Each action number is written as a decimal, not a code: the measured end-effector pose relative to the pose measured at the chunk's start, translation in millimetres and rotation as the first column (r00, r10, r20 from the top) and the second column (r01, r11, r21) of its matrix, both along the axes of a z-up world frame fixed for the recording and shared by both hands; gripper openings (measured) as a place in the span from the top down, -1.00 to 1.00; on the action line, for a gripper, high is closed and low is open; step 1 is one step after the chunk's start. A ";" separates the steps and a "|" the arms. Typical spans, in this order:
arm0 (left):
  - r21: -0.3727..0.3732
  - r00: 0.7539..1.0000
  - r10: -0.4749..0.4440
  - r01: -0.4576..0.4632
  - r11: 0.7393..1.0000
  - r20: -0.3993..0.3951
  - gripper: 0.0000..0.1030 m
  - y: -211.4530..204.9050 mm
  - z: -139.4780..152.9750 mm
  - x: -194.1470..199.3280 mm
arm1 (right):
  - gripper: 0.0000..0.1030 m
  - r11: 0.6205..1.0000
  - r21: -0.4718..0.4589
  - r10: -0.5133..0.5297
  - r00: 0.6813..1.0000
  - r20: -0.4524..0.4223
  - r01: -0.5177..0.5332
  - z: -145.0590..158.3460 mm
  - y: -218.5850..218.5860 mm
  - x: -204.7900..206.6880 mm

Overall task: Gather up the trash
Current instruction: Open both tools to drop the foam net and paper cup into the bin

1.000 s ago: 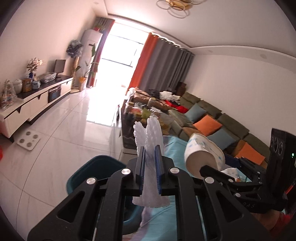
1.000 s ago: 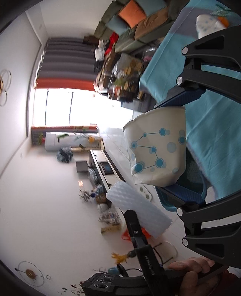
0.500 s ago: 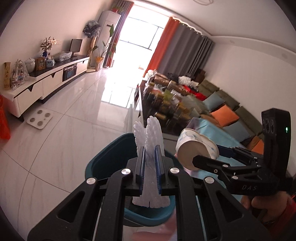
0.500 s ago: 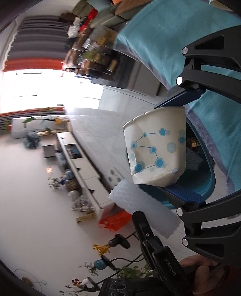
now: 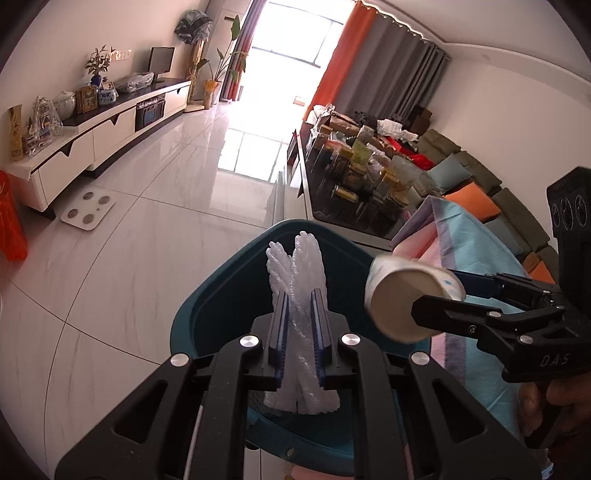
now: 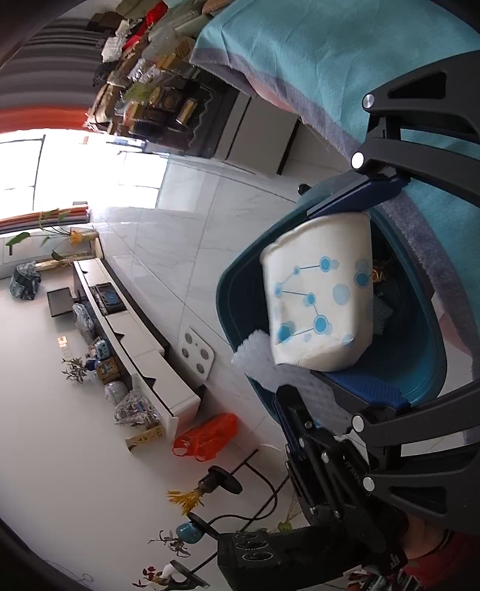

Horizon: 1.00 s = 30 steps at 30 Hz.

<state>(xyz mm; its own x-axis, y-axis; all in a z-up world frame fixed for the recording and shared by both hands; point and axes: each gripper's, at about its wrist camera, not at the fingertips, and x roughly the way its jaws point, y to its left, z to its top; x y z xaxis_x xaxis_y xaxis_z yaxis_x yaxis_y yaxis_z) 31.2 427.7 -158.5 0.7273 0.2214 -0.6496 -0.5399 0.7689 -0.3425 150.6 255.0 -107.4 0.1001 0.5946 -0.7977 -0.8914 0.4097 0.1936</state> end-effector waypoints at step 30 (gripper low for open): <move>0.106 0.997 0.020 -0.028 0.994 0.077 -0.89 -31.0 43.9 -10.8 | -0.78 0.977 0.176 -0.132 0.990 0.053 0.121 46.5 -72.7 11.6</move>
